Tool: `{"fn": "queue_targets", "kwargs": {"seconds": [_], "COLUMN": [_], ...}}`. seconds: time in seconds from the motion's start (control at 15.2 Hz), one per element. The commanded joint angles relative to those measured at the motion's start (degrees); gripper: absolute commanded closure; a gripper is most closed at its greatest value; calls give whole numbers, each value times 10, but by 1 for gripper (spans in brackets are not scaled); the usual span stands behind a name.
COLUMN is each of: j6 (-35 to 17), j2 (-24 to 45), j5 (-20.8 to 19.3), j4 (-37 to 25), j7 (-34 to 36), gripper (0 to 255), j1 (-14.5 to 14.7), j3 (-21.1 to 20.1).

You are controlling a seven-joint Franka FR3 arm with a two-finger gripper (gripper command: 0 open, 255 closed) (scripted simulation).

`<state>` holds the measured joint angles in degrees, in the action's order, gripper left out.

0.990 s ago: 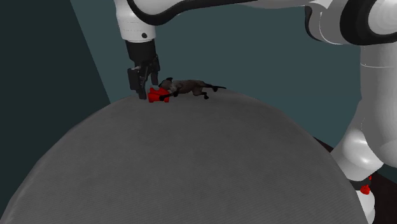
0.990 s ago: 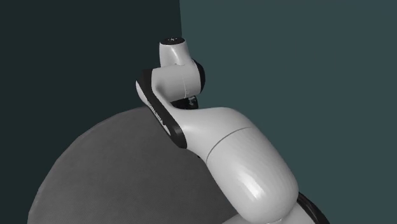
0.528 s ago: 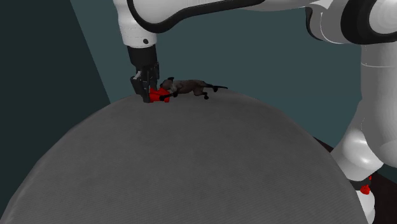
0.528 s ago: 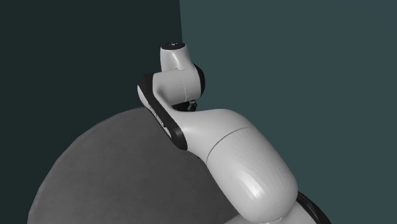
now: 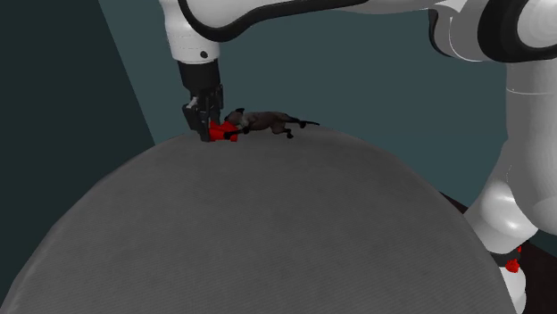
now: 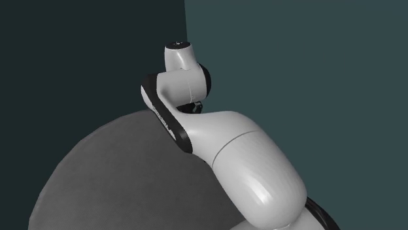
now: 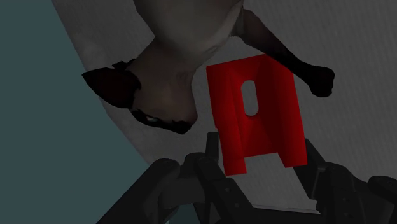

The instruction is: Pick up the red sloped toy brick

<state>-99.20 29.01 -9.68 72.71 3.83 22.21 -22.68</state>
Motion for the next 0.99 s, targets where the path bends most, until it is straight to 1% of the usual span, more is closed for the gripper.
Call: {"fn": "queue_targets", "kwargs": {"seconds": [0.0,0.46,0.79,0.92], "j6": [14,75,124,126], "j2": [1,11,27,28], "j5": [0,-3,-8,-8], "j4": [-15,-86,-153,-155], "j7": [0,-2,-3,-3], "gripper": [255,255,255,255], "j1": [2,12,24,25], "j3": [0,0,1,1]}}
